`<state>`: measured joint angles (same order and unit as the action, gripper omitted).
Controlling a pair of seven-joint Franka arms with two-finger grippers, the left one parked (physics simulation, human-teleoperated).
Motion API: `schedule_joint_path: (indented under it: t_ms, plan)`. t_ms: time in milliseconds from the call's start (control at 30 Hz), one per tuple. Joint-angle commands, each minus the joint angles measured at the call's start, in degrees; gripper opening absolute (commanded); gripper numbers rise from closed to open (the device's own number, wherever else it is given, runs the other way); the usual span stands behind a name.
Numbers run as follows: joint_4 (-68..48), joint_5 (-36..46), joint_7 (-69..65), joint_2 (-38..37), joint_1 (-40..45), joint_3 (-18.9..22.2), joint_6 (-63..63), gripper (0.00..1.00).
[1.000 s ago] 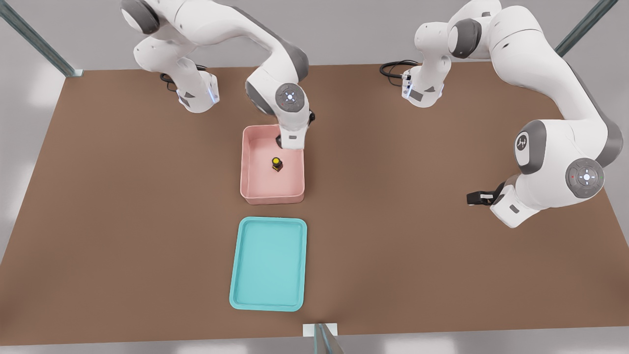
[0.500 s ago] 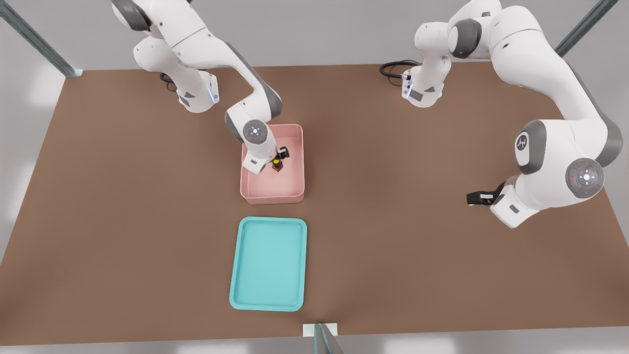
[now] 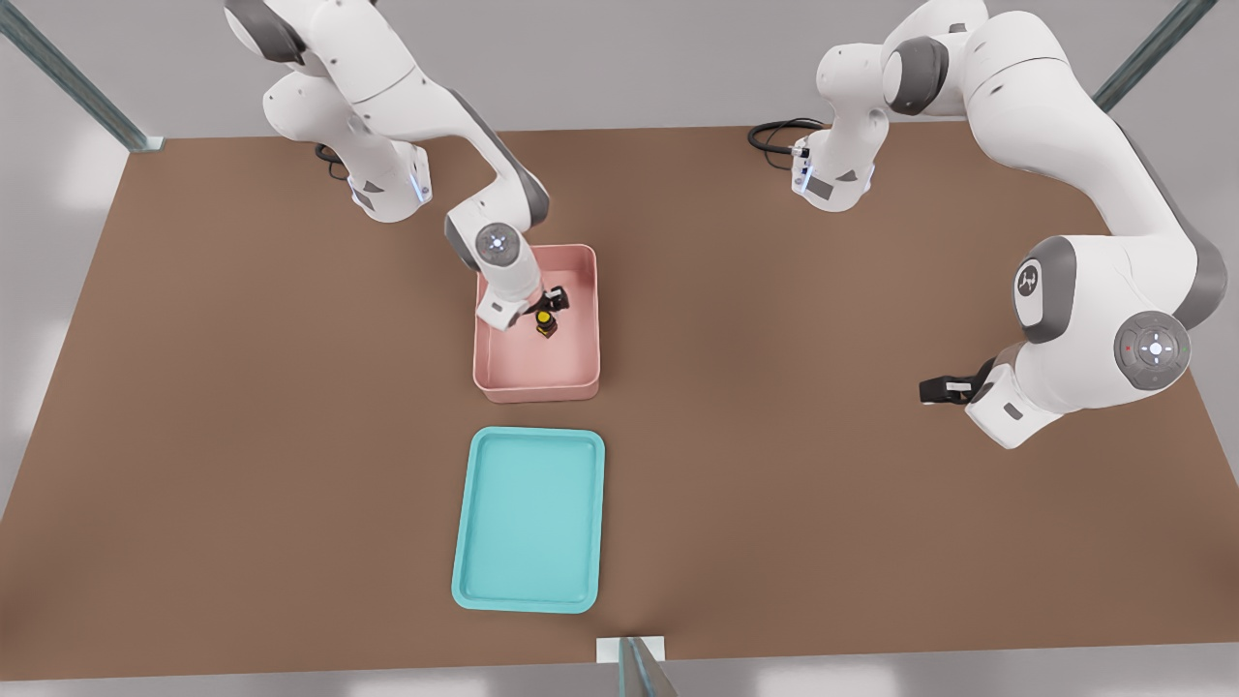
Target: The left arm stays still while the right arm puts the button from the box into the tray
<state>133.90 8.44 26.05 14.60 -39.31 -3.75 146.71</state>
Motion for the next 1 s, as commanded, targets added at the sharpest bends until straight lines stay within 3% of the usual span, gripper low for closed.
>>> schedule_joint_path:
  t_ms: [0, 133, 900, 933, 967]
  plan:
    - [0.5, 0.1, 2.9, 0.0, -0.2, 0.0, 5.0, 1.00]
    - [0.5, 0.1, 5.9, 0.2, -0.2, -1.9, 6.0, 1.00]
    - [3.1, 0.0, 4.3, 2.7, -0.3, -2.0, 11.2, 1.00]
    - [3.1, 0.0, 4.3, 2.7, -0.2, -2.0, 11.3, 0.95]
    - [3.1, 0.0, 4.3, 2.7, -0.2, -2.0, 11.2, 0.85]
